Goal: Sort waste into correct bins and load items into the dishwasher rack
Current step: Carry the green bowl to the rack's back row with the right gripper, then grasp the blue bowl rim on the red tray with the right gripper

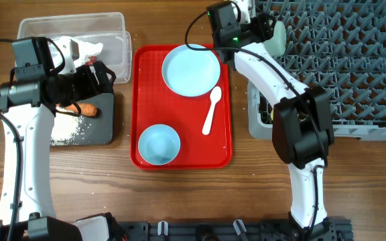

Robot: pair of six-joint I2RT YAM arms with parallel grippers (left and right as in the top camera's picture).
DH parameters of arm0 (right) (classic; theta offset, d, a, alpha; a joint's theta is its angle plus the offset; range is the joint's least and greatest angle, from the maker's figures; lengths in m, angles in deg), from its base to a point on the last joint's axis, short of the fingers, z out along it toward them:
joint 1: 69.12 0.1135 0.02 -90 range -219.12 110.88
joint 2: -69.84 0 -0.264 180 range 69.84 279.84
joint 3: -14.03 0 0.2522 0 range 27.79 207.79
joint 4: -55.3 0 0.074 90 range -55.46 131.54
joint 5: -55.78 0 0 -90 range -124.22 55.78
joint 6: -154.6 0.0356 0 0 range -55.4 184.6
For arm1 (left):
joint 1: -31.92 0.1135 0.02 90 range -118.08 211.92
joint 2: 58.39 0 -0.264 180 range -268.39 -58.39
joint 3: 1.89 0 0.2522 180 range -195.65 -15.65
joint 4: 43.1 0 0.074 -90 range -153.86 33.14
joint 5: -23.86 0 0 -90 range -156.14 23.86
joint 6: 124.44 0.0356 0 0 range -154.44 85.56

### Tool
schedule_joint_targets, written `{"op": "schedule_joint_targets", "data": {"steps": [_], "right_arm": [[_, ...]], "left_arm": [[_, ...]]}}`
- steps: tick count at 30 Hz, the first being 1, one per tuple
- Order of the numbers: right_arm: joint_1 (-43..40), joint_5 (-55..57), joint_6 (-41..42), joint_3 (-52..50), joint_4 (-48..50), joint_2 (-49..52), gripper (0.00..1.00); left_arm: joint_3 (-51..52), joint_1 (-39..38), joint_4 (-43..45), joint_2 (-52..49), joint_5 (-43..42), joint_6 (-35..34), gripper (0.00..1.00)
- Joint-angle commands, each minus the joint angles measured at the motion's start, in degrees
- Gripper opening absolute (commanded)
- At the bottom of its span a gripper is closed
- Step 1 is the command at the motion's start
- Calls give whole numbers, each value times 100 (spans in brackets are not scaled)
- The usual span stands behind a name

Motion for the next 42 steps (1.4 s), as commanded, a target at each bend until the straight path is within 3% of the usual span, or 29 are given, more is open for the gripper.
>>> {"op": "schedule_joint_targets", "data": {"steps": [1,5,11,15,26,34,37,42], "right_arm": [[212,-382,52,7,-33,-546,71],[516,-2068,50,7,-732,-859,73],[732,-7232,304,2,-2498,-960,71],[745,-8688,870,-149,-2951,-944,70],[1445,-8487,2461,-1401,-2647,-944,66],[1646,-8015,3088,-1410,-2695,-933,54],[1657,-7877,3368,-1456,-2697,-898,38],[1665,-8063,3416,-1502,-2697,-695,38]], "left_arm": [[-98,22,13,22,52,-15,100],[-98,22,13,22,52,-15,100],[-98,22,13,22,52,-15,100],[-98,22,13,22,52,-15,100],[-98,22,13,22,52,-15,100],[-98,22,13,22,52,-15,100],[-98,22,13,22,52,-15,100],[-98,22,13,22,52,-15,100]]}}
